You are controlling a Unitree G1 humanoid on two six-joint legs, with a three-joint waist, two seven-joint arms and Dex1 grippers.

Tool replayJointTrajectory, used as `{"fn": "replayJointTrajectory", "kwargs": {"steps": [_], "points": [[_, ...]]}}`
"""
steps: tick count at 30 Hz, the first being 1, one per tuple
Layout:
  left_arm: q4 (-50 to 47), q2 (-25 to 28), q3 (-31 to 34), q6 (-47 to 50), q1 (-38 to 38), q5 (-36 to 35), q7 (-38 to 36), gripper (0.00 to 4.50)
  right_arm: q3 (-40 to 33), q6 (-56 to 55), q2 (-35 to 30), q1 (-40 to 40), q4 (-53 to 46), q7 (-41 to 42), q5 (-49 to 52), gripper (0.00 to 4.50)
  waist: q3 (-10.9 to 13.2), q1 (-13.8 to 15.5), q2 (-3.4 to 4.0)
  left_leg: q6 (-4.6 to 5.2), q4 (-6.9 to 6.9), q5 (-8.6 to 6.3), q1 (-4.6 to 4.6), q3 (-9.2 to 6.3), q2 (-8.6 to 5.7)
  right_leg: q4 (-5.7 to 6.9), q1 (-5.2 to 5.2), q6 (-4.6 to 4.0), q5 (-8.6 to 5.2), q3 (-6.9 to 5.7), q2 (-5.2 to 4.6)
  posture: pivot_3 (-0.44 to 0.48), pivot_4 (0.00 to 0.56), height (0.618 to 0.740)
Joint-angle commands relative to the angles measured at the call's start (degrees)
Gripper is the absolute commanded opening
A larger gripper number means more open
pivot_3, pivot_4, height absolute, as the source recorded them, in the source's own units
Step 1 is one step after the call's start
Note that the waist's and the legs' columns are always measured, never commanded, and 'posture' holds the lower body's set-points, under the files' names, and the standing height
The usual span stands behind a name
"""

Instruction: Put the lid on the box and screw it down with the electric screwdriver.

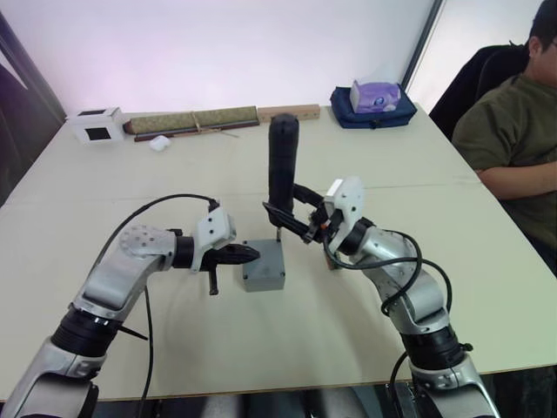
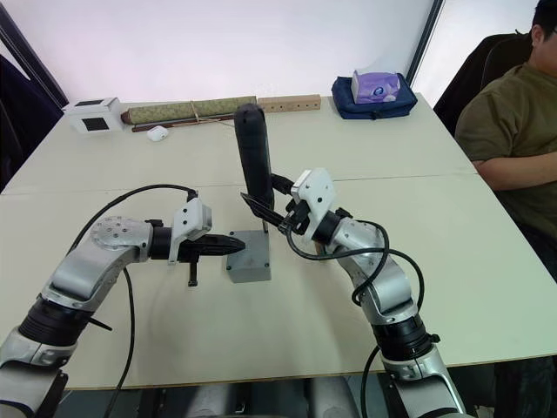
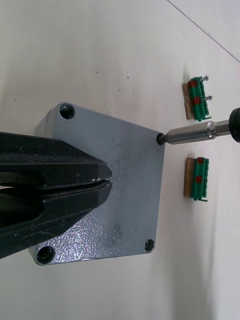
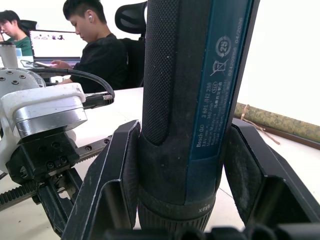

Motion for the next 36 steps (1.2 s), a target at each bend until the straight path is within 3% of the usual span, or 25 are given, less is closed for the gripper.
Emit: {"fn": "replayJointTrajectory", "kwargs": {"steps": [1, 10, 14, 25, 31, 36], "points": [[1.20, 0.23, -2.18, 0.97, 1.45, 2.14, 0.16, 0.00, 1.04, 0.97, -0.24, 1.77, 3.43, 0.74, -1.08, 1.88, -0.07, -0.01, -0.03, 0.00, 0.00, 0.00, 0.03, 0.00, 0.00, -0.01, 0.03, -0.06, -0.03, 0.00, 0.00, 0.000, 0.150, 0.740], [3.25, -0.86, -3.32, -0.26, 2.20, 3.40, 0.59, 0.00, 2.27, 6.56, -0.62, 4.08, 4.93, 0.61, -0.34, 1.88, -0.98, -0.07, -0.02, 0.00, -0.10, -0.01, 0.29, 0.01, 0.01, -0.13, 0.29, -0.16, -0.09, 0.00, 0.00, 0.000, 0.150, 0.740], [4.10, -1.64, -3.81, -0.75, 2.08, 4.03, 0.88, 0.00, 2.31, 7.12, -1.34, 4.63, 5.12, 0.70, -1.16, 1.88, -1.64, -0.09, -0.09, 0.00, -0.75, -0.02, 1.08, 0.04, 0.03, -0.83, 1.05, -0.37, -0.24, 0.00, -0.02, 0.000, 0.150, 0.740], [5.56, -3.55, -4.46, -1.71, 1.03, 5.19, 0.76, 0.00, 1.12, 9.27, -2.61, 3.14, 6.15, -0.32, -1.72, 1.88, -2.01, 0.00, -0.09, 0.00, -0.86, -0.02, 1.09, 0.04, 0.03, -0.88, 1.03, -0.39, -0.26, 0.01, -0.05, 0.000, 0.150, 0.740], [5.52, -3.61, -3.90, -2.05, 0.62, 4.98, 0.18, 0.00, -2.45, 14.29, -1.69, -1.53, 1.99, -2.57, 2.55, 1.88, -1.99, 0.07, -0.06, 0.00, -0.89, -0.02, 1.07, 0.00, 0.05, -0.92, 1.01, -0.40, -0.26, 0.01, -0.09, 0.000, 0.150, 0.740], [2.42, -2.69, -2.01, -1.20, 0.73, 3.16, -0.97, 0.00, -10.53, 23.00, -0.79, -10.46, -4.36, -7.97, 10.95, 1.88, -1.62, 0.14, 0.06, 0.00, -0.89, -0.01, 0.80, -0.04, 0.05, -0.91, 0.72, -0.41, -0.24, 0.04, -0.14, 0.000, 0.150, 0.740]]}}
